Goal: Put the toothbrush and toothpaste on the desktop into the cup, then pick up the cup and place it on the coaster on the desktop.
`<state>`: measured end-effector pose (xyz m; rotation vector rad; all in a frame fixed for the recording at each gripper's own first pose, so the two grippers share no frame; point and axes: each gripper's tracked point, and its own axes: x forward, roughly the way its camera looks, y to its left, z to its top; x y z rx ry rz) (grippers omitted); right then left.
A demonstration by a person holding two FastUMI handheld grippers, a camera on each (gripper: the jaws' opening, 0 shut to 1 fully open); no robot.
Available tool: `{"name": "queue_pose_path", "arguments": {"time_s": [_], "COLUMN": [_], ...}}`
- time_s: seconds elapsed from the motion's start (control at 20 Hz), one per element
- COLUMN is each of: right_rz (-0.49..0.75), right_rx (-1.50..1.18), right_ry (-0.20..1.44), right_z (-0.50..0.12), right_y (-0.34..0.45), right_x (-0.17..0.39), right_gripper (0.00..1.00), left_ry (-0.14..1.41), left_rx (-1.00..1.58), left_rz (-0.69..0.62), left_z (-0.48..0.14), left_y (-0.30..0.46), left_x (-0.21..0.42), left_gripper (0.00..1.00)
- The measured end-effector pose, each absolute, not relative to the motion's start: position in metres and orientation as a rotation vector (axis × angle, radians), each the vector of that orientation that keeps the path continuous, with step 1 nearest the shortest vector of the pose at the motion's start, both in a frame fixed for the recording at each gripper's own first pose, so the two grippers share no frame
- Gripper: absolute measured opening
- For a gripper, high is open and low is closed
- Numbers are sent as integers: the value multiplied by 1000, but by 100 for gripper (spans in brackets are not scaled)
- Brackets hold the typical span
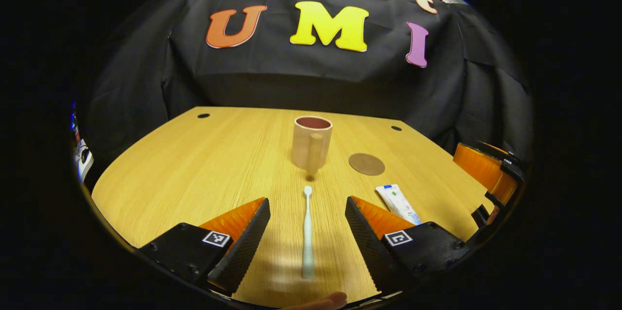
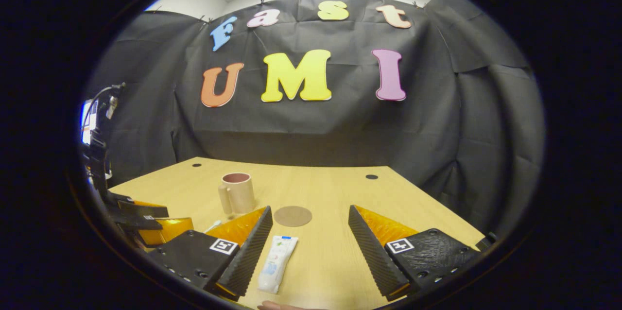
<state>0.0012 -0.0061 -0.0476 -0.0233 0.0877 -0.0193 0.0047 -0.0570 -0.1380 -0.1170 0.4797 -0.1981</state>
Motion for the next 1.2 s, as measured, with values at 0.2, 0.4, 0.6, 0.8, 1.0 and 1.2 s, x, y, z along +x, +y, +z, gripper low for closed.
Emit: {"name": "queue_pose_path", "arguments": {"time_s": [0.2, 0.4, 0.6, 0.8, 1.0, 1.2], "right_rz": [-9, 11, 22, 29, 30, 30], "right_rx": [-26, -34, -50, -47, -52, -55], "right_ry": [129, 172, 186, 203, 205, 221], "right_z": [-66, -82, -88, -93, -92, -95], "right_y": [-7, 0, 6, 9, 12, 15], "right_x": [4, 6, 7, 8, 10, 13], "right_gripper": [95, 96, 95, 95, 95, 95], "left_ry": [526, 577, 622, 646, 683, 675], "left_rx": [-70, -63, -61, -67, -89, -84], "left_rz": [-205, -235, -209, -197, -212, -213], "left_z": [-152, -164, -176, -181, -192, -192], "left_y": [-62, -73, -68, -64, -66, -63], "left_x": [8, 8, 13, 16, 12, 15], "left_gripper": [98, 90, 72, 48, 31, 22]}}
